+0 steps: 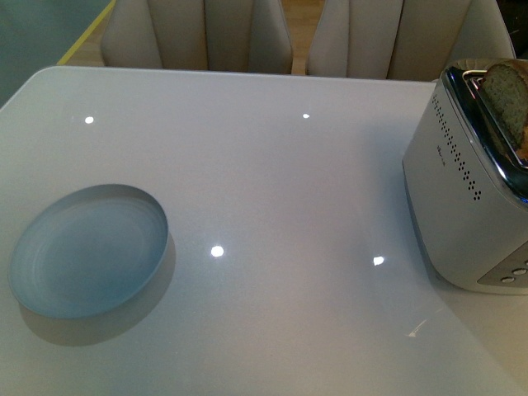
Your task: Left arm holds plate, right arm toasts bread
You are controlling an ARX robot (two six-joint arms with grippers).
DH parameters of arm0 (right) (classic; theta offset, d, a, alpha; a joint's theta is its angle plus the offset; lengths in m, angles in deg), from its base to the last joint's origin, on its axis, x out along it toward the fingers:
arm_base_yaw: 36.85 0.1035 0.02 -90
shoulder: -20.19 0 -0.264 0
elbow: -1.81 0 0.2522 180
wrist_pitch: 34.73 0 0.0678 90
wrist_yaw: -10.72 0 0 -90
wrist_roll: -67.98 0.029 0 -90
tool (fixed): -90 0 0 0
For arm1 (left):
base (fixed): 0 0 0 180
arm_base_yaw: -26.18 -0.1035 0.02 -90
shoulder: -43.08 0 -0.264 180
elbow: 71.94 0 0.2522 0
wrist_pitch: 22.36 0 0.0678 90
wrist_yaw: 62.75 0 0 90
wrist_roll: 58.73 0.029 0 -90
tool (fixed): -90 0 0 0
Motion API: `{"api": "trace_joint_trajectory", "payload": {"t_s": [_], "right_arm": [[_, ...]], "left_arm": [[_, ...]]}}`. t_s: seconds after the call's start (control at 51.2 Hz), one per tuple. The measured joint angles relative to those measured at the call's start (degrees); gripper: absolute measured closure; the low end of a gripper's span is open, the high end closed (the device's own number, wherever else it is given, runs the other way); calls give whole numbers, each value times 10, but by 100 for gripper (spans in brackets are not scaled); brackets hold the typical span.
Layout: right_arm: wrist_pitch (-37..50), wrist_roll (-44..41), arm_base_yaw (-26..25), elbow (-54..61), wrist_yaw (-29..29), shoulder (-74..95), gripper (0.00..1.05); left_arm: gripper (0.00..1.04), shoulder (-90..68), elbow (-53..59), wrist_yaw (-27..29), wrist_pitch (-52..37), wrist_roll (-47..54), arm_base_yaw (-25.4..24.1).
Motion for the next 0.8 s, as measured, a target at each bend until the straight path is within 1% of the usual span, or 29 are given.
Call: {"api": "trace_joint_trajectory", "payload": {"t_s": [0.8], "right_arm": [[0,0,0,0,0,0,9]], "left_arm": [[7,0,0,0,0,-1,0]]}}
